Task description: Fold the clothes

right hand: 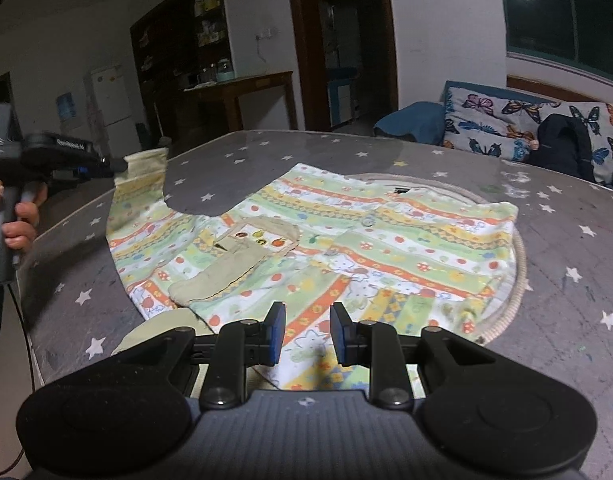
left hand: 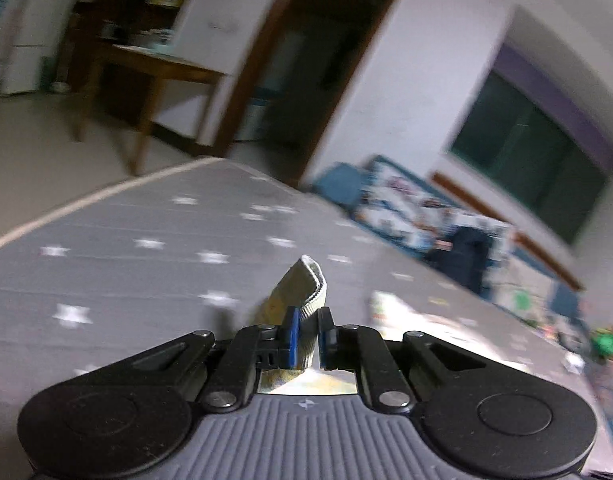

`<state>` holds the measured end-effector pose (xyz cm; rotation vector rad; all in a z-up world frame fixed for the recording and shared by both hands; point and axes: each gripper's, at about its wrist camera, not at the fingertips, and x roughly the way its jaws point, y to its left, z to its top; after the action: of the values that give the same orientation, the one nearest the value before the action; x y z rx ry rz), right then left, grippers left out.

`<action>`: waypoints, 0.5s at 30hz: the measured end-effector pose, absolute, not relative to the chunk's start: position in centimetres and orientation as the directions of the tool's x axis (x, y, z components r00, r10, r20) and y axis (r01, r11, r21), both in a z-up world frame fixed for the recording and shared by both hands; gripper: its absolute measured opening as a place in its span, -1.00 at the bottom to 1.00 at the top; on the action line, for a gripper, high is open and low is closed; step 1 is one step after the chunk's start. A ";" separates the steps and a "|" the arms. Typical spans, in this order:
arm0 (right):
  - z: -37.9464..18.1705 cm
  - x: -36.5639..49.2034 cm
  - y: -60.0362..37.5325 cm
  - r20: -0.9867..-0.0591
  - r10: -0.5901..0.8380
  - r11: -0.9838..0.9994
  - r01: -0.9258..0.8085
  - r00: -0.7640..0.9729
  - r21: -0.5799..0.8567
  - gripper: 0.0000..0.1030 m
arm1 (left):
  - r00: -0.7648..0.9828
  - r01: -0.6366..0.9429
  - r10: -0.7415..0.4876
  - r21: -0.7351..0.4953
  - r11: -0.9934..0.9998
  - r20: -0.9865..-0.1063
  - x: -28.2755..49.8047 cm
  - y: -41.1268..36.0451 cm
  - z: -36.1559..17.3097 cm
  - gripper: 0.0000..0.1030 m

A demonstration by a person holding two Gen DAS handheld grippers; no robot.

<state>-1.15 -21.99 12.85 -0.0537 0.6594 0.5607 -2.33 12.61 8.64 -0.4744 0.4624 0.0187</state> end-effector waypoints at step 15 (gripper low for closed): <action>12.4 -1.9 -25.2 -0.584 0.442 0.884 -0.443 0.681 0.152 -0.54 | 0.798 0.277 -0.496 -0.522 0.807 -0.343 -1.1 -2.7 10.5 -0.80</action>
<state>-1.87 -25.17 12.44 -0.0015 0.6547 0.4960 -1.14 -2.67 10.49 -0.4714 0.4906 -0.4314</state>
